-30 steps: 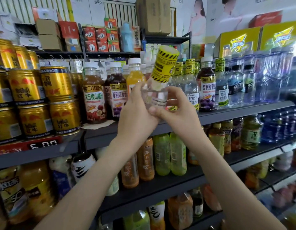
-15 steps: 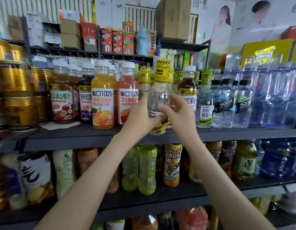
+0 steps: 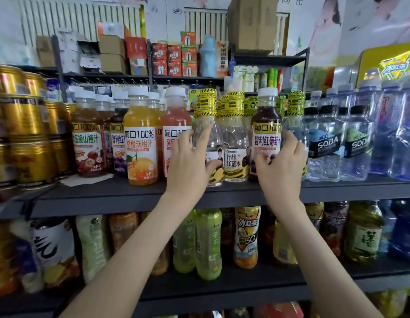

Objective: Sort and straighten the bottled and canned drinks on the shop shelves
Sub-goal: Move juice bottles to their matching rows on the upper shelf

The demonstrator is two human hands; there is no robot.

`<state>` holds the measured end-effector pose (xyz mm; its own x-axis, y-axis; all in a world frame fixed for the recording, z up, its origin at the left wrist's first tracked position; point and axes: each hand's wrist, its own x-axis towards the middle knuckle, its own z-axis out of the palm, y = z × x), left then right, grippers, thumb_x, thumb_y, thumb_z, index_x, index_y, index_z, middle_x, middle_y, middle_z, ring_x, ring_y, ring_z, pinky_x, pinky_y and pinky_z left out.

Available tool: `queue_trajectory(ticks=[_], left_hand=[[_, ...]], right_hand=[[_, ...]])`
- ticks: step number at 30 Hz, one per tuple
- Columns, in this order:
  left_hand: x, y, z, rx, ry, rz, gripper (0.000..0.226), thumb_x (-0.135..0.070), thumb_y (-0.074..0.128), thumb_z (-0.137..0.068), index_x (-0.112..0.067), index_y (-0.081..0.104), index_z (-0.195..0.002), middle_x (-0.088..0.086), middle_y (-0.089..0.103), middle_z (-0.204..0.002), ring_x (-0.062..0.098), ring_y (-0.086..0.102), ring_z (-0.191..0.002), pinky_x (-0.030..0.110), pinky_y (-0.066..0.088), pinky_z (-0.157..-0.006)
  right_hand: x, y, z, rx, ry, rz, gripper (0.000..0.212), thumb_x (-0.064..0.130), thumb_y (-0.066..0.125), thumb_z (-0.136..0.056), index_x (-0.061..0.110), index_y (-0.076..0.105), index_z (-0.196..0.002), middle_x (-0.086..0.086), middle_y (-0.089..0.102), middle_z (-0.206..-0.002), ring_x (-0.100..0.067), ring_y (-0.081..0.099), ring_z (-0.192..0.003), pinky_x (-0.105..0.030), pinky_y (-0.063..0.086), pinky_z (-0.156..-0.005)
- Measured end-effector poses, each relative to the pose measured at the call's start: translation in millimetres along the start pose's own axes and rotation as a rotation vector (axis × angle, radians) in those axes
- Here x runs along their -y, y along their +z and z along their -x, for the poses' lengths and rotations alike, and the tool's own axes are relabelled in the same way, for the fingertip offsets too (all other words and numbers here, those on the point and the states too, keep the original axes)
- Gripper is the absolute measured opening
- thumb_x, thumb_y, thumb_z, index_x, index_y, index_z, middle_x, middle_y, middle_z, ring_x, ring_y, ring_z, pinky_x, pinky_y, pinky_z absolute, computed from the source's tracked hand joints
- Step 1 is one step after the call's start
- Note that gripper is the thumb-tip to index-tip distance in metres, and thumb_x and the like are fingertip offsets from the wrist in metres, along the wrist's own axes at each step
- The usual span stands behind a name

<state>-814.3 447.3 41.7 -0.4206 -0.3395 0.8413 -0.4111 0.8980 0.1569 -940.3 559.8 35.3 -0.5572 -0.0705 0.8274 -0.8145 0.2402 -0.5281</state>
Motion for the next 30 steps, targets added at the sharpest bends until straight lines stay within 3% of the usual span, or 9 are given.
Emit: queue_trajectory(ticks=[3,6,12,18,26,30], left_hand=[[2.2,3.1,-1.7,-0.009,0.032,-0.031,0.075,-0.045,0.057,-0.09,-0.022,0.02,-0.151,0.017,0.037,-0.139,0.031,0.033,-0.129,0.037,0.031,-0.105],[4.1,4.1,-2.1,-0.02,0.056,-0.039,0.074,-0.045,0.057,-0.09,-0.021,0.021,-0.151,0.017,0.038,-0.139,0.031,0.034,-0.129,0.037,0.032,-0.105],[9.3,6.4,0.9,-0.063,0.141,-0.083,0.07,-0.04,0.062,-0.088,-0.014,0.033,-0.146,0.021,0.042,-0.137,0.036,0.039,-0.127,0.043,0.034,-0.105],[14.6,10.0,6.7,-0.013,0.207,-0.126,0.078,-0.046,0.061,-0.087,-0.023,0.022,-0.15,0.022,0.018,-0.154,0.037,0.015,-0.142,0.052,0.009,-0.115],[-5.1,9.8,2.7,-0.047,0.313,-0.124,0.075,-0.041,0.062,-0.087,-0.022,0.025,-0.149,0.022,0.015,-0.155,0.037,0.011,-0.145,0.056,0.001,-0.111],[5.4,12.0,-4.0,-0.016,0.331,-0.205,0.077,-0.05,0.057,-0.088,-0.025,0.021,-0.151,0.019,0.006,-0.158,0.034,0.002,-0.146,0.057,-0.003,-0.11]], right_hand=[[-8.9,8.3,-0.9,0.035,0.05,0.09,0.074,0.029,0.068,-0.085,-0.006,0.031,-0.139,-0.023,0.042,-0.132,-0.037,0.037,-0.121,-0.041,0.031,-0.101],[-14.4,15.0,0.7,0.083,0.073,0.15,0.08,0.036,0.069,-0.085,-0.006,0.028,-0.14,-0.023,0.041,-0.134,-0.038,0.036,-0.124,-0.041,0.029,-0.103],[-15.3,20.6,2.5,0.084,0.094,0.17,0.071,0.032,0.066,-0.087,-0.005,0.031,-0.137,-0.023,0.042,-0.132,-0.038,0.038,-0.123,-0.04,0.032,-0.101],[-10.8,24.4,2.3,0.058,0.151,0.161,0.063,0.031,0.067,-0.085,-0.004,0.038,-0.128,-0.021,0.043,-0.128,-0.035,0.039,-0.12,-0.032,0.03,-0.093],[-6.5,22.6,-0.5,0.072,0.229,0.165,0.067,0.035,0.071,-0.081,-0.007,0.039,-0.123,-0.021,0.044,-0.127,-0.035,0.039,-0.12,-0.039,0.038,-0.092],[-8.3,21.2,-0.2,0.07,0.239,0.129,0.065,0.035,0.071,-0.081,-0.006,0.041,-0.122,-0.021,0.044,-0.126,-0.036,0.039,-0.119,-0.04,0.038,-0.093]])
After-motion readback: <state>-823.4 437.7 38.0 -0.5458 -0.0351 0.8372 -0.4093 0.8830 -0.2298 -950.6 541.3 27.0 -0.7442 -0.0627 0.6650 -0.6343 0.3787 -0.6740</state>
